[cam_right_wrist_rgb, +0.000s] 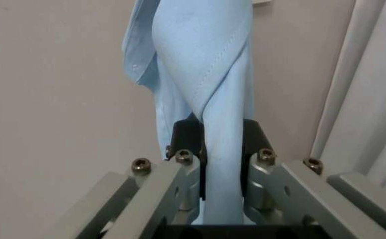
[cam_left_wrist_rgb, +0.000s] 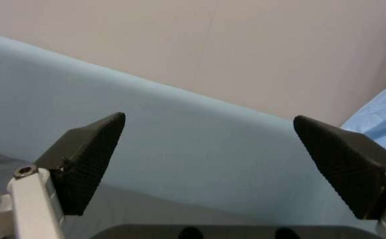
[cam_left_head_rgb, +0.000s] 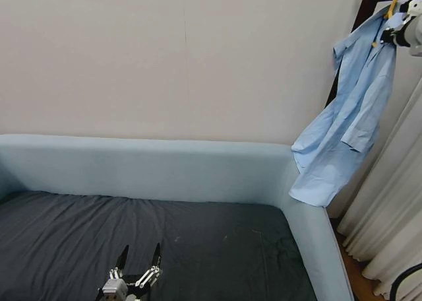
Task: Pick up the clothes from the sofa and hang them on the clothes hanger.
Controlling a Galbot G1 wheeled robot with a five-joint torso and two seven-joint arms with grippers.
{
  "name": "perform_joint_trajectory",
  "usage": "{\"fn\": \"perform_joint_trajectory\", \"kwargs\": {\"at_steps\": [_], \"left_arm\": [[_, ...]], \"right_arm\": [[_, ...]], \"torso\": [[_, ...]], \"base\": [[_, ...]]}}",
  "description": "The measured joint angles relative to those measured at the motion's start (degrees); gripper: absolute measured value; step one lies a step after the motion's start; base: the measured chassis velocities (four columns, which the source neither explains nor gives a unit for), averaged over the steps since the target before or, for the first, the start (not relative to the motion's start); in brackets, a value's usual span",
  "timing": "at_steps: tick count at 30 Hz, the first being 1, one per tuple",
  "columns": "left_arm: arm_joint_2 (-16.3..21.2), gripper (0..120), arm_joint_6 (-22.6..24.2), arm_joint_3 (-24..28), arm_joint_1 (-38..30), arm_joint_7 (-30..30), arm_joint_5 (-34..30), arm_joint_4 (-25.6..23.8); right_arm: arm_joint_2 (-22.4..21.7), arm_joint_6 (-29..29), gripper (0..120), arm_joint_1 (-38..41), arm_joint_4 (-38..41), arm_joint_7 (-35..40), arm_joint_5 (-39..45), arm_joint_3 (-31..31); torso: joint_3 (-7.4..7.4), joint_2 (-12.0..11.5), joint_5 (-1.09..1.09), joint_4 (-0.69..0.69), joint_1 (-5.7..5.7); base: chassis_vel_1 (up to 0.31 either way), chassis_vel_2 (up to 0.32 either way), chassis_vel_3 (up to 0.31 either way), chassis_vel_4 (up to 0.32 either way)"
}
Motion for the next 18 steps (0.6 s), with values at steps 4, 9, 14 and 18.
{"fn": "perform_joint_trajectory", "kwargs": {"at_steps": [4, 9, 14, 18], "left_arm": [[0.3, 100, -0.34, -0.42, 0.37, 0.21, 0.72, -0.21], [1.01, 100, -0.55, -1.04, 0.88, 0.26, 1.71, -0.9], [1.3, 100, -0.6, -1.41, 1.13, 0.27, 1.84, -1.41], [1.29, 100, -0.66, -1.66, 1.26, 0.28, 2.04, -1.62]], "right_arm": [[1.85, -0.07, 7, 0.23, -2.27, 1.81, 1.92, 0.01], [2.88, -0.07, 7, -1.22, -4.21, 3.93, 3.93, 1.01], [3.47, -0.06, 1, -2.14, -5.48, 4.91, 4.38, 1.37], [3.82, -0.11, 1, -2.39, -5.52, 4.72, 3.89, 1.38]], "torso": [[0.0, 0.0, -0.01, 0.0, 0.0], [0.0, 0.0, 0.03, -0.01, 0.0], [0.01, 0.0, 0.05, -0.02, 0.0], [0.01, 0.0, 0.0, 0.0, 0.01]], "base": [[0.0, 0.0, 0.0, 0.0], [0.0, 0.0, 0.0, 0.0], [0.0, 0.0, 0.0, 0.0], [0.0, 0.0, 0.0, 0.0]]}}
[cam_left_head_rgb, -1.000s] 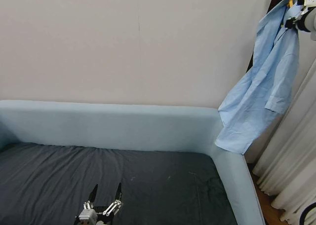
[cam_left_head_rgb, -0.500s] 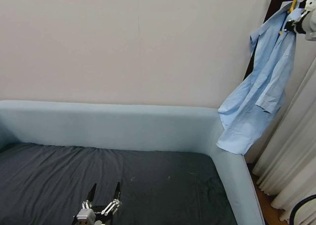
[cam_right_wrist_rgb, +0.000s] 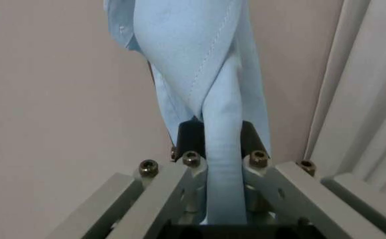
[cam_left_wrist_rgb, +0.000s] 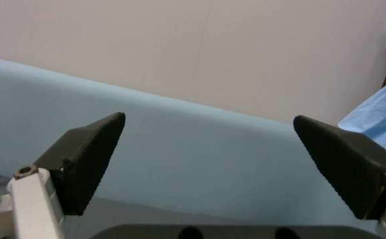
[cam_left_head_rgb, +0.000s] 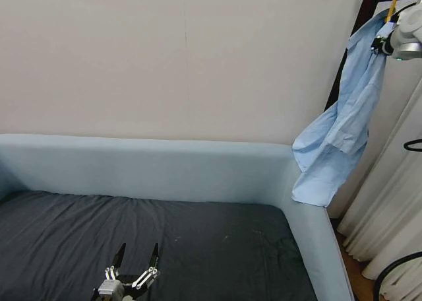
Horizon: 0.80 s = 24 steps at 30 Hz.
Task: Pick up the clothes from the sofa and hang them on the clothes hanger.
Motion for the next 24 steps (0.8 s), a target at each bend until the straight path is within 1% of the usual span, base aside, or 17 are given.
{"fn": "perform_joint_trajectory", "kwargs": {"at_steps": [5, 8, 11, 20, 21, 22, 24], "left_arm": [[-0.18, 100, -0.05, -0.02, 0.09, 0.01, 0.17, -0.09], [-0.28, 100, -0.05, -0.06, 0.15, 0.01, 0.17, -0.3], [-0.35, 100, -0.05, -0.23, 0.3, 0.02, 0.12, -0.48], [-0.43, 100, -0.93, -0.55, 1.03, 0.03, -0.06, -0.59], [-0.42, 100, -1.07, -0.56, 1.19, 0.04, -0.07, -0.62], [-0.42, 100, -1.07, -0.56, 1.19, 0.04, -0.07, -0.62], [-0.31, 100, -1.32, -0.72, 1.38, 0.06, -0.09, -0.63]], "right_arm": [[0.32, -0.08, 1, -0.19, 0.13, -0.28, -0.86, -0.12], [1.44, 0.09, 1, 0.05, -1.6, -0.88, -1.26, -0.41], [3.44, 0.19, 1, 1.0, -4.16, -1.18, -1.27, -0.23], [5.72, 0.27, 2, 2.47, -6.9, -1.15, -0.56, 0.04], [5.79, 0.31, 7, 2.61, -6.97, -1.12, -0.47, 0.12], [5.79, 0.31, 7, 2.61, -6.97, -1.12, -0.47, 0.12], [5.69, 0.35, 15, 2.82, -6.57, -0.87, -0.24, 0.24]], "torso": [[0.0, 0.0, 0.03, -0.02, 0.0], [0.0, 0.0, 0.04, -0.03, 0.0], [-0.02, 0.01, -0.01, 0.0, -0.01], [-0.01, 0.0, 0.02, -0.01, -0.01], [0.0, 0.0, 0.02, 0.0, 0.0], [0.0, 0.0, 0.02, 0.0, 0.0], [0.0, 0.0, 0.01, -0.01, 0.0]], "base": [[0.0, 0.0, 0.0, 0.0], [0.0, 0.0, 0.0, 0.0], [0.0, 0.0, 0.0, 0.0], [0.0, 0.0, 0.0, 0.0], [0.0, 0.0, 0.0, 0.0], [0.0, 0.0, 0.0, 0.0], [0.0, 0.0, 0.0, 0.0]]}}
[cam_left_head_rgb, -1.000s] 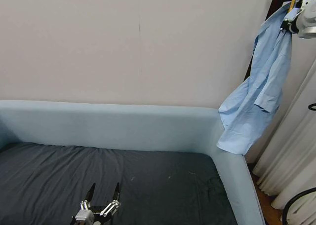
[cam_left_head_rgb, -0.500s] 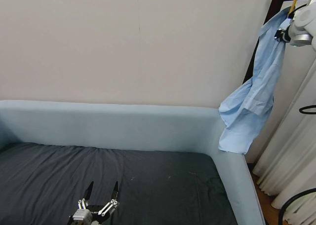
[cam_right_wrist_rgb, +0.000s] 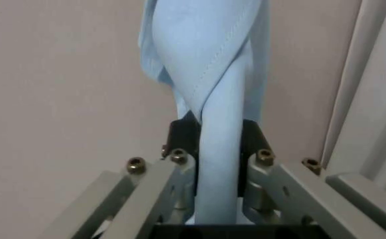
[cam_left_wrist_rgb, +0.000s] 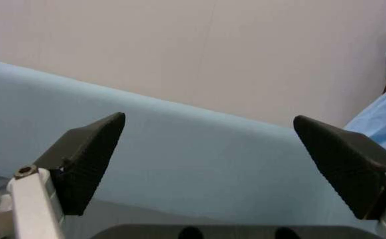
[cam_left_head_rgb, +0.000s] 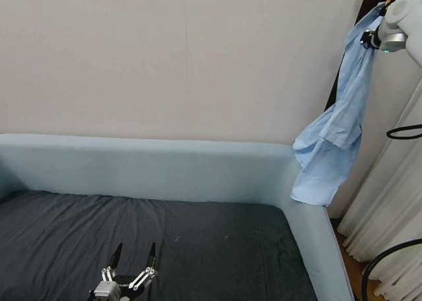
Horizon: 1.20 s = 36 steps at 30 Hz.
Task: Pick up the clothes from the sofa and hang them on the clothes hanger.
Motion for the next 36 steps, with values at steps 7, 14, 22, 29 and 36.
{"fn": "perform_joint_trajectory", "kwargs": {"at_steps": [7, 14, 22, 29, 36], "left_arm": [[0.3, 100, -0.22, -0.12, 0.22, 0.08, -0.07, -0.17], [-0.03, 100, -0.33, 0.59, 0.14, 0.38, 0.13, 0.08], [-0.61, 100, -0.15, 0.9, -0.39, 0.16, 0.32, 0.36], [-1.44, 100, -0.27, 0.75, 0.11, 0.17, 1.21, 0.44], [-2.6, 100, -0.39, 0.61, 0.07, 0.69, 2.07, 0.86]], "right_arm": [[-2.33, -0.47, 41, 0.15, 4.61, 1.57, 2.12, -0.56], [-7.54, -0.07, 65, -0.51, 14.13, 1.44, -0.23, -0.68], [-16.27, 11.63, 95, -7.05, 35.56, -7.88, -6.59, 3.43], [-21.1, 20.24, 100, -24.11, 52.73, -16.96, -8.94, 13.86], [-22.52, 26.47, 100, -47.03, 63.22, -20.5, -16.99, 22.49]], "torso": [[0.0, 0.0, 0.0, 0.0, 0.0], [0.0, 0.0, 0.0, 0.01, 0.0], [-0.01, 0.0, -0.01, 0.02, 0.0], [-0.01, 0.01, 0.0, 0.01, 0.0], [0.0, 0.0, 0.01, 0.01, -0.01]], "base": [[0.0, 0.0, 0.0, 0.0], [0.0, 0.0, 0.0, 0.0], [0.0, 0.0, 0.0, 0.0], [0.0, 0.0, 0.0, 0.0], [0.0, 0.0, 0.0, 0.0]]}}
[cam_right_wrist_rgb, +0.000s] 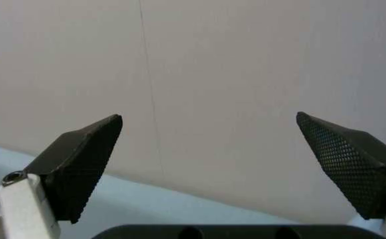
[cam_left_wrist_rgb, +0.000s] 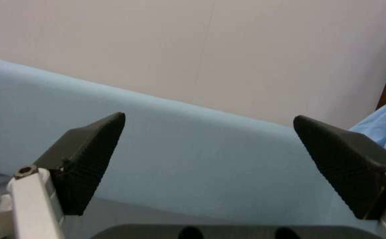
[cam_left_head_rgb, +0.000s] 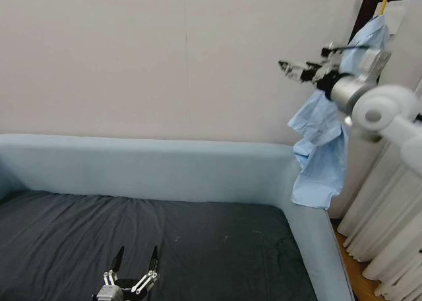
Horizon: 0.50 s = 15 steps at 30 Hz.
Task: Pick up the clothes from the sofa and hang them on the clothes hanger.
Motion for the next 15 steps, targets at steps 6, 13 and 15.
{"fn": "perform_joint_trajectory", "kwargs": {"at_steps": [6, 13, 15], "left_arm": [[-0.59, 100, -0.03, -0.14, -0.35, 0.57, -0.04, 0.1], [-1.06, 100, 0.53, -0.46, -0.59, 0.72, 0.8, 0.72], [-1.1, 100, 0.77, -0.46, -0.61, 0.6, 0.85, 0.69]], "right_arm": [[-1.17, 2.92, 100, -20.5, 4.23, -2.61, -8.04, 11.89], [1.84, 11.16, 100, -60.46, 11.38, -8.37, -26.01, 37.63], [3.24, 11.71, 100, -64.23, 12.01, -9.26, -28.33, 40.72]], "torso": [[0.01, -0.01, 0.01, 0.01, 0.0], [-0.01, 0.0, 0.03, -0.03, -0.01], [-0.01, 0.0, -0.02, 0.0, -0.01]], "base": [[0.0, 0.0, 0.0, 0.0], [0.0, 0.0, 0.0, 0.0], [0.0, 0.0, 0.0, 0.0]]}}
